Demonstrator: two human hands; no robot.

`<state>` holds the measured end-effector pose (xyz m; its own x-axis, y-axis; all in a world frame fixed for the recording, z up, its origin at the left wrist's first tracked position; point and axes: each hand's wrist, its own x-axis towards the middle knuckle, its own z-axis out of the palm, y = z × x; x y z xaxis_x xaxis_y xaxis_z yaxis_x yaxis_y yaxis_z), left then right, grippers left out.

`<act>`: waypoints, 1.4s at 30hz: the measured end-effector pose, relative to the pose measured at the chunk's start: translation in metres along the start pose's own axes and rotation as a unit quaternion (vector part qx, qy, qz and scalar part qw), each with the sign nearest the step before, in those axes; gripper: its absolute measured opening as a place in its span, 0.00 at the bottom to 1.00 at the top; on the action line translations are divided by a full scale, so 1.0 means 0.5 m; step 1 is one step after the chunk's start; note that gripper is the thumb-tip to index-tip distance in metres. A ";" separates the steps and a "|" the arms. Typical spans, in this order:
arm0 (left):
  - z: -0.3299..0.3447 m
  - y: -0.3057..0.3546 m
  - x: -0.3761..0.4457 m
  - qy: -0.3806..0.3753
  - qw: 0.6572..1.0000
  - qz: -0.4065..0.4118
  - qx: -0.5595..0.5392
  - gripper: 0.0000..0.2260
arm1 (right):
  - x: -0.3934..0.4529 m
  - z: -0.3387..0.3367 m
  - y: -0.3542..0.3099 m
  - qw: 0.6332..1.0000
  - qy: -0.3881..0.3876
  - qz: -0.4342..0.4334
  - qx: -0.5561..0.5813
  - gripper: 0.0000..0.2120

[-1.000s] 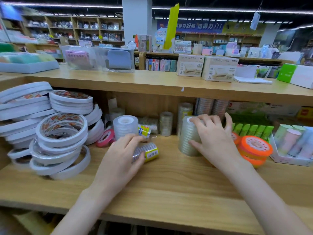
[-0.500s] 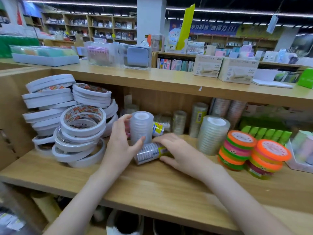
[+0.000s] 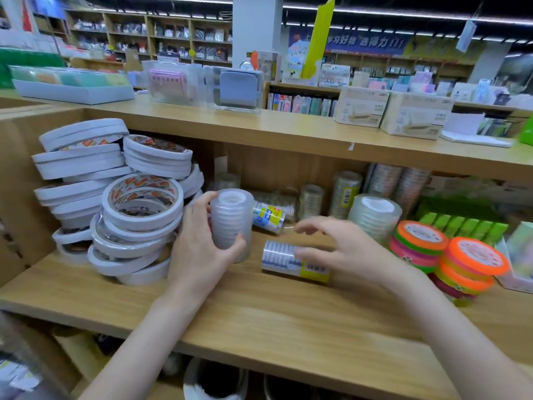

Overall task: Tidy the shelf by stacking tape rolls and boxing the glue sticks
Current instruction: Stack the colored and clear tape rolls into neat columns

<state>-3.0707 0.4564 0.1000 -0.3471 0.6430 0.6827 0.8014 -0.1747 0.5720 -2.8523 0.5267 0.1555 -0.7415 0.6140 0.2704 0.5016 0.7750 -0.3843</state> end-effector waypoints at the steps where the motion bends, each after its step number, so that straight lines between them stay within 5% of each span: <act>1: 0.000 0.002 -0.002 0.004 1.000 0.008 0.015 0.30 | 0.023 -0.003 -0.001 1.000 0.024 0.001 -0.005 0.18; 8: -0.009 0.015 -0.010 -0.002 0.995 0.006 0.097 0.31 | 0.168 0.053 0.029 0.934 0.004 0.055 -0.353 0.23; 13: -0.022 0.022 -0.028 0.007 0.996 0.009 0.084 0.30 | 0.171 0.061 0.048 0.946 0.045 0.080 -0.311 0.25; 21: -0.035 0.033 -0.053 -0.083 0.977 0.170 0.097 0.21 | 0.142 0.033 0.048 0.968 0.033 -0.012 -0.247 0.23; 28: -0.026 0.022 -0.051 -0.093 0.969 0.187 0.130 0.23 | 0.120 0.030 0.060 0.971 0.045 -0.080 -0.223 0.19; 32: -0.035 -0.004 -0.036 -0.097 0.962 0.215 0.139 0.22 | 0.109 -0.002 0.023 0.985 0.096 -0.113 -0.090 0.16; 38: -0.033 0.005 -0.034 -0.057 0.947 0.271 0.161 0.15 | 0.120 0.015 0.024 0.977 -0.017 0.018 -0.213 0.21; 42: -0.036 0.008 -0.035 -0.163 0.917 0.331 0.153 0.15 | 0.110 0.045 0.035 0.953 0.022 0.006 -0.303 0.20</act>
<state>-3.0701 0.4312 0.0983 0.3896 0.6686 0.6333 0.8998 -0.4229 -0.1071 -2.8941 0.5707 0.1438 -0.7210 0.6194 0.3107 0.6854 0.7034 0.1882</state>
